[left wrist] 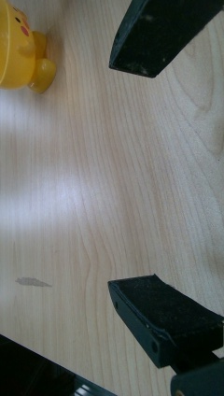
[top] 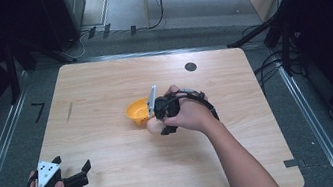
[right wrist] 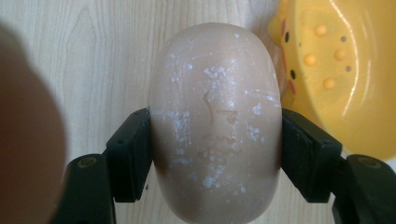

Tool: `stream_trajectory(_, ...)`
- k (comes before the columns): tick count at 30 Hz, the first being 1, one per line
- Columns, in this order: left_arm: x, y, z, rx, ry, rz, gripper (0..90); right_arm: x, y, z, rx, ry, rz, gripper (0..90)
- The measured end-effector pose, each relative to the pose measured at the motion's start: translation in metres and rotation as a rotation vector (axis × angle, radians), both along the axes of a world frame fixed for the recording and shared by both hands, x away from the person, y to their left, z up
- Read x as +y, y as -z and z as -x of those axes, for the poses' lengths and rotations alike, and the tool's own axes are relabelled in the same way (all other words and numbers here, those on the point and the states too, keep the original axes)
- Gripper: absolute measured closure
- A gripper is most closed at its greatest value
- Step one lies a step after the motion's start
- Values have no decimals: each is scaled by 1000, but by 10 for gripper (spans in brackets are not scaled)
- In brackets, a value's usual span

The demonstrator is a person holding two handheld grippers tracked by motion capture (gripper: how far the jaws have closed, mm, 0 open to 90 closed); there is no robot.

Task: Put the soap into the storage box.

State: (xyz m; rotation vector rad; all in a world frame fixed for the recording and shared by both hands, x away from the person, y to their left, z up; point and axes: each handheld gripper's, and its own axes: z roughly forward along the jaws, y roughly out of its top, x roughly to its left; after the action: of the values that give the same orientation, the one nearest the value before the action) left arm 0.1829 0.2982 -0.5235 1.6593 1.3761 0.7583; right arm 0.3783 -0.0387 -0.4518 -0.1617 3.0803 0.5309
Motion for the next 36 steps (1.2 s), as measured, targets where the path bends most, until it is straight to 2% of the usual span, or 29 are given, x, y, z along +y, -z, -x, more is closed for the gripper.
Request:
stream_trajectory(2, 0, 0, 0, 0, 1, 0, 0, 1, -1, -4, -8, -7, -2, 333)
stream_trajectory(9, 0, 0, 0, 0, 1, 1, 0, 4, -4, -15, 8, -12, -10, 333)
stream_trajectory(21, 0, 0, 0, -1, 0, 10, 0, 16, -15, -32, -38, -31, 4, 332)
stream_trajectory(36, 2, 0, 0, 1, 3, 19, 0, 38, -17, -53, -35, -56, 25, 331)
